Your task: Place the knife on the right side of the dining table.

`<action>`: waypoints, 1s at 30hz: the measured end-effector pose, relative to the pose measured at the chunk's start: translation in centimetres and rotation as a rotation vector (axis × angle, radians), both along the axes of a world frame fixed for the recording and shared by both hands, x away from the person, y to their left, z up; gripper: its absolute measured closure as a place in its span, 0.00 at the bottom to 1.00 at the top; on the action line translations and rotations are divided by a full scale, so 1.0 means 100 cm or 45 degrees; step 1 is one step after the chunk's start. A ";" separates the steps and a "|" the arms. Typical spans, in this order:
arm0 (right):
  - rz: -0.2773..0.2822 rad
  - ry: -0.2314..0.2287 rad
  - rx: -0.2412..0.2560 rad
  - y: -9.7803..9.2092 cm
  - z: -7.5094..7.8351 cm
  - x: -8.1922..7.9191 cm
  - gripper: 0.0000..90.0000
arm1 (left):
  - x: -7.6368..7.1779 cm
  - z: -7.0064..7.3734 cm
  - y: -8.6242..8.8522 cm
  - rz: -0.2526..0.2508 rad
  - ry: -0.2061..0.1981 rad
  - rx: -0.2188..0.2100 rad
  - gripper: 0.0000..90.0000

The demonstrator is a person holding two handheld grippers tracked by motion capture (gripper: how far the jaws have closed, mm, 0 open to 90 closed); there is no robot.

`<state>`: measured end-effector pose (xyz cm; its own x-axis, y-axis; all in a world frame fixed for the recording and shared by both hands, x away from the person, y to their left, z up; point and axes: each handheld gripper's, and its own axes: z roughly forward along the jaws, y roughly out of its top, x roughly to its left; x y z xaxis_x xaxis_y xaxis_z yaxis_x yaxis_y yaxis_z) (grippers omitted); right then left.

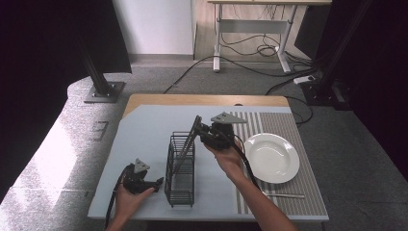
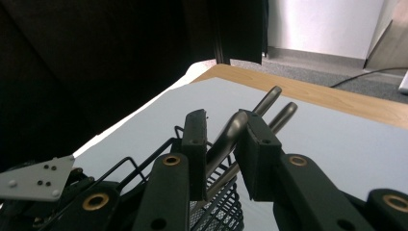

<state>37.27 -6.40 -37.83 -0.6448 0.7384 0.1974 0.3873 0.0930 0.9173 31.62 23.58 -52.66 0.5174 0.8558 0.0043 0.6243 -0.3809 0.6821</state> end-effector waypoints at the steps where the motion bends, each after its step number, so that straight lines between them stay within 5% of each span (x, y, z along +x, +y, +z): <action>1: 0.002 -0.006 -0.007 0.001 0.001 -0.001 0.82 | 0.000 0.000 0.000 0.000 0.000 0.000 0.11; 7: 0.020 0.025 0.007 0.000 0.003 0.000 0.85 | 0.000 0.000 0.000 0.001 -0.002 -0.001 0.11; 11: 0.080 0.064 0.121 -0.002 0.008 -0.003 0.90 | 0.000 0.000 0.000 0.000 0.000 -0.001 0.11; 21: 0.121 -0.026 0.176 -0.003 0.027 -0.016 0.93 | 0.000 0.000 0.000 0.000 0.000 -0.001 0.11; 30: 0.078 -0.209 0.211 -0.028 0.078 -0.031 0.93 | 0.000 0.000 0.000 0.000 0.000 -0.002 0.11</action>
